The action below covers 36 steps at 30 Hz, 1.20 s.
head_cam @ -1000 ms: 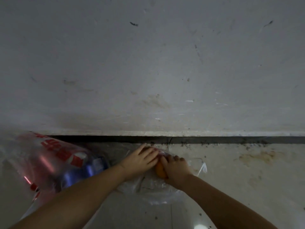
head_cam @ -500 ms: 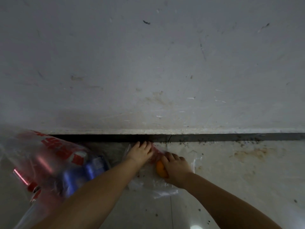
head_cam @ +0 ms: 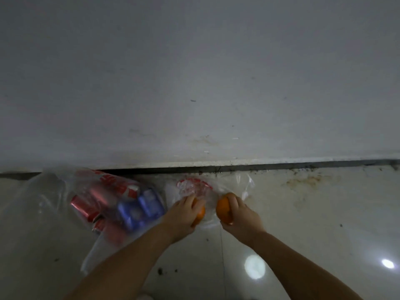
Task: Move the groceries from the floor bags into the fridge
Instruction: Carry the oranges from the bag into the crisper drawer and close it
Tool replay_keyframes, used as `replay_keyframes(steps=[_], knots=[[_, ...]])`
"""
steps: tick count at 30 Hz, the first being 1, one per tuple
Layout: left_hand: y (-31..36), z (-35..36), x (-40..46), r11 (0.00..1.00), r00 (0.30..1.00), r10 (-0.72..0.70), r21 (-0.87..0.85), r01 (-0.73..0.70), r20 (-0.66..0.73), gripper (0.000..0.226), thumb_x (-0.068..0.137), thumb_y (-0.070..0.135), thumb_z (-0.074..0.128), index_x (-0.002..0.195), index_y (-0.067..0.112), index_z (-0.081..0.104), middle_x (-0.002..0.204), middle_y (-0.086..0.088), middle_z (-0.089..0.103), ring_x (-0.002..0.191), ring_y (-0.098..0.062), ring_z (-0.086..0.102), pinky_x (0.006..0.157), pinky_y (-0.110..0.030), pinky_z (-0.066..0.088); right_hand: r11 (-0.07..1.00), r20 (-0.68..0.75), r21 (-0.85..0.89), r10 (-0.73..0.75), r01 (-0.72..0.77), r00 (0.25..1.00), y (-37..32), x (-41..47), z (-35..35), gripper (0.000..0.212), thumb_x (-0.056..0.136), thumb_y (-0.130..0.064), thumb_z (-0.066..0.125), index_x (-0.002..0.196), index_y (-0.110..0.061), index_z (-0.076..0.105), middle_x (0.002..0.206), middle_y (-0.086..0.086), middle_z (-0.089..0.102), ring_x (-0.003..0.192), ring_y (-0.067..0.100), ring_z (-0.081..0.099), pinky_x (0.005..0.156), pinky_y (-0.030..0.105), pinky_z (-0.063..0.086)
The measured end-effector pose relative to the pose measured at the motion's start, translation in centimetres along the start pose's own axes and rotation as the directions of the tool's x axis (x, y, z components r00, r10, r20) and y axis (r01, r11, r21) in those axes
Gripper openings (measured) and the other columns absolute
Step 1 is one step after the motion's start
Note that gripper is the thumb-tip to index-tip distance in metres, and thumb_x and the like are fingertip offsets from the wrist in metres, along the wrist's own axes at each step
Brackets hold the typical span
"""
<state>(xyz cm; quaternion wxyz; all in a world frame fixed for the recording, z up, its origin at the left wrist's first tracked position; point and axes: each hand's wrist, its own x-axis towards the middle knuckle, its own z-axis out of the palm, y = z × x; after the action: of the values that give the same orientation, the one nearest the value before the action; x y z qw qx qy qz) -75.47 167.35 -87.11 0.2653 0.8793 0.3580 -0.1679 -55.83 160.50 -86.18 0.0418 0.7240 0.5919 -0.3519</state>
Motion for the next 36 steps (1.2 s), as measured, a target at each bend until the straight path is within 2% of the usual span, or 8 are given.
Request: replay_keyframes(steps=[3, 6, 11, 15, 20, 24, 29, 36], knots=[[4.0, -4.3, -4.7, 0.987, 0.991, -0.125, -0.098, 0.129, 0.047, 0.078, 0.081, 0.029, 0.063, 0.145, 0.020, 0.020, 0.143, -0.008, 0.028, 0.127, -0.026, 0.039, 0.092, -0.035, 0.045, 0.999, 0.061, -0.005, 0.052, -0.052, 0.997, -1.6, -5.8, -3.7, 0.077, 0.086, -0.046, 0.058, 0.146, -0.023, 0.016, 0.136, 0.001, 0.041, 0.109, 0.022, 0.057, 0.080, 0.030, 0.047], [7.5, -9.4, -9.1, 0.970, 0.983, -0.168, -0.165, 0.178, 0.072, 0.079, 0.080, 0.027, 0.065, 0.145, 0.022, 0.020, 0.141, -0.008, 0.029, 0.125, -0.026, 0.041, 0.094, -0.034, 0.044, 0.996, 0.071, -0.003, 0.084, -0.084, 0.994, -3.6, -12.0, -8.2, 0.078, 0.086, -0.048, 0.057, 0.147, -0.023, 0.014, 0.136, 0.000, 0.041, 0.106, 0.020, 0.058, 0.080, 0.026, 0.047], [12.9, -19.0, -16.1, 0.962, 0.979, -0.176, -0.194, 0.193, 0.102, 0.079, 0.079, 0.026, 0.067, 0.143, 0.022, 0.022, 0.139, -0.007, 0.029, 0.125, -0.028, 0.041, 0.092, -0.035, 0.043, 0.990, 0.042, 0.037, 0.137, -0.139, 0.990, -7.0, -21.7, -16.9, 0.077, 0.087, -0.047, 0.058, 0.146, -0.022, 0.015, 0.140, 0.002, 0.039, 0.109, 0.022, 0.058, 0.082, 0.030, 0.050], [16.6, -24.3, -20.8, 0.979, 0.987, -0.122, -0.147, 0.138, 0.108, 0.080, 0.078, 0.028, 0.065, 0.144, 0.023, 0.020, 0.138, -0.007, 0.030, 0.124, -0.028, 0.041, 0.092, -0.035, 0.043, 0.976, -0.001, 0.086, 0.200, -0.200, 0.980, -9.8, -28.8, -21.8, 0.078, 0.087, -0.046, 0.058, 0.147, -0.024, 0.013, 0.140, 0.000, 0.038, 0.109, 0.021, 0.057, 0.082, 0.029, 0.050], [22.1, -31.3, -25.3, 0.994, 0.989, 0.092, -0.074, -0.084, 0.116, 0.085, 0.076, 0.029, 0.064, 0.146, 0.025, 0.016, 0.145, -0.007, 0.024, 0.129, -0.029, 0.038, 0.099, -0.034, 0.041, 0.922, -0.162, 0.238, 0.348, -0.306, 0.923, -12.5, -38.4, -27.0, 0.076, 0.087, -0.042, 0.059, 0.146, -0.024, 0.014, 0.140, 0.002, 0.039, 0.110, 0.022, 0.056, 0.084, 0.030, 0.050], [27.5, -35.2, -27.9, 0.950, 0.954, 0.265, 0.131, -0.283, 0.140, 0.080, 0.079, 0.041, 0.063, 0.144, 0.024, 0.019, 0.138, -0.006, 0.031, 0.124, -0.028, 0.041, 0.097, -0.040, 0.044, 0.819, -0.261, 0.404, 0.529, -0.407, 0.807, -14.2, -47.6, -27.9, 0.080, 0.085, -0.043, 0.061, 0.147, -0.022, 0.014, 0.143, 0.003, 0.035, 0.114, 0.027, 0.056, 0.089, 0.036, 0.050], [38.5, -36.6, -31.3, 0.837, 0.856, 0.473, 0.198, -0.510, 0.208, 0.080, 0.081, 0.037, 0.066, 0.145, 0.022, 0.022, 0.142, -0.007, 0.030, 0.129, -0.027, 0.039, 0.103, -0.038, 0.040, 0.679, -0.320, 0.510, 0.719, -0.528, 0.617, -13.6, -61.1, -26.2, 0.078, 0.084, -0.042, 0.062, 0.145, -0.021, 0.018, 0.138, 0.004, 0.040, 0.109, 0.029, 0.058, 0.084, 0.039, 0.052], [57.0, -30.4, -41.1, 0.543, 0.589, 0.738, 0.227, -0.808, 0.330, 0.079, 0.079, 0.038, 0.070, 0.143, 0.023, 0.025, 0.137, -0.007, 0.035, 0.122, -0.027, 0.046, 0.100, -0.038, 0.045, 0.365, -0.263, 0.711, 0.931, -0.601, 0.254, -12.6, -82.4, -18.5, 0.075, 0.082, -0.040, 0.063, 0.143, -0.020, 0.024, 0.136, 0.006, 0.042, 0.110, 0.032, 0.057, 0.085, 0.038, 0.049]])
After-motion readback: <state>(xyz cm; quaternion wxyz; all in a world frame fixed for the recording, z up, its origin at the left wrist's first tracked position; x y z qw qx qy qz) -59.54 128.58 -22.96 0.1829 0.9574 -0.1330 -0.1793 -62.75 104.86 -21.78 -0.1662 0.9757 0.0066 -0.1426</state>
